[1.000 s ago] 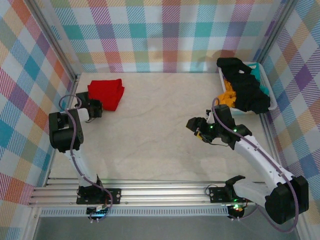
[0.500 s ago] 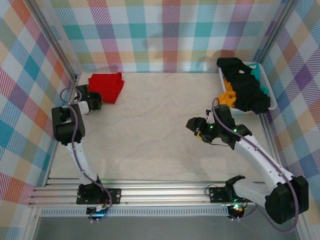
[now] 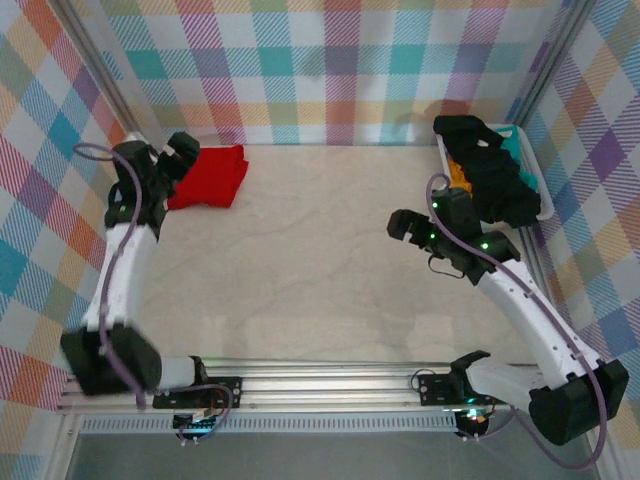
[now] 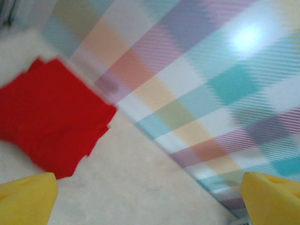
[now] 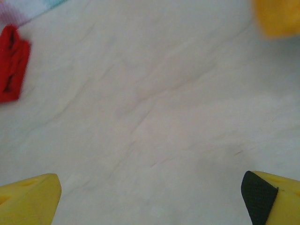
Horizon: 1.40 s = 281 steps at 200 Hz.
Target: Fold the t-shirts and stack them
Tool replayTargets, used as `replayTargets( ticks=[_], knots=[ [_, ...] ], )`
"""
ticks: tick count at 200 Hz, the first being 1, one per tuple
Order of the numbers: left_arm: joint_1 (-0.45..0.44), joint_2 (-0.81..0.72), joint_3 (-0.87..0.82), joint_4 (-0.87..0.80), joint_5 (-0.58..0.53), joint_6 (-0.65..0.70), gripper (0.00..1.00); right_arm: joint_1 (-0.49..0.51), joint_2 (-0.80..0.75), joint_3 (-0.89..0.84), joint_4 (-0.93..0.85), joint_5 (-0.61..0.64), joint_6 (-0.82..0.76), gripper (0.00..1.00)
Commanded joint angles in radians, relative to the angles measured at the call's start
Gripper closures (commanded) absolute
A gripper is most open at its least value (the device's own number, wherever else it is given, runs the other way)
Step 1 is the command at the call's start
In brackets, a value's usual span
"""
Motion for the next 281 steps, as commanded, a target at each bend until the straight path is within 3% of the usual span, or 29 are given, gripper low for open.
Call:
replayTargets(
  ticks=[1,15,28,40,63,98,112,148,160,168,185,192,201,209,281],
  knots=[
    [-0.069,-0.139,-0.174,-0.158,-0.375,0.146,0.0,-0.032,-0.061,-0.126,0.224,0.241,-0.248,0.0],
    [-0.08,-0.223,-0.392,0.094,-0.421,0.254,0.0,-0.048,-0.096,-0.338,0.611,0.228,-0.458,0.0],
    [-0.085,-0.23,-0.544,0.269,-0.386,0.417,0.0,-0.085,-0.081,-0.455,0.805,0.202,-0.526,0.0],
    [-0.09,-0.19,-0.613,0.321,-0.367,0.503,0.0,-0.138,-0.028,-0.494,0.847,0.128,-0.538,0.0],
    [-0.094,-0.094,-0.721,0.509,-0.299,0.5,0.0,-0.21,0.077,-0.533,0.894,0.045,-0.537,0.0],
    [-0.097,0.082,-0.813,0.807,-0.291,0.541,0.0,-0.335,0.237,-0.669,1.26,-0.131,-0.478,0.0],
    [-0.096,0.161,-0.809,0.847,-0.283,0.539,0.0,-0.345,0.275,-0.634,1.24,-0.178,-0.522,0.0],
    [-0.132,0.227,-0.853,0.974,-0.275,0.588,0.0,-0.398,0.411,-0.696,1.527,-0.258,-0.55,0.0],
    [-0.154,0.287,-0.923,1.162,-0.269,0.621,0.0,-0.399,0.48,-0.746,1.709,-0.271,-0.553,0.0],
    [-0.165,0.342,-0.962,1.319,-0.253,0.646,0.0,-0.398,0.457,-0.743,1.667,-0.27,-0.554,0.0],
    [-0.17,0.307,-0.917,1.172,-0.275,0.64,0.0,-0.398,0.468,-0.73,1.654,-0.281,-0.556,0.0],
    [-0.17,0.33,-0.888,1.158,-0.302,0.629,0.0,-0.399,0.461,-0.708,1.602,-0.255,-0.548,0.0],
    [-0.171,0.312,-0.838,1.013,-0.324,0.618,0.0,-0.399,0.463,-0.684,1.553,-0.177,-0.516,0.0],
    [-0.175,0.33,-0.855,1.088,-0.328,0.625,0.0,-0.399,0.463,-0.668,1.526,-0.134,-0.499,0.01],
    [-0.174,0.319,-0.853,1.063,-0.326,0.622,0.0,-0.387,0.467,-0.654,1.505,-0.142,-0.52,0.0]
  ],
)
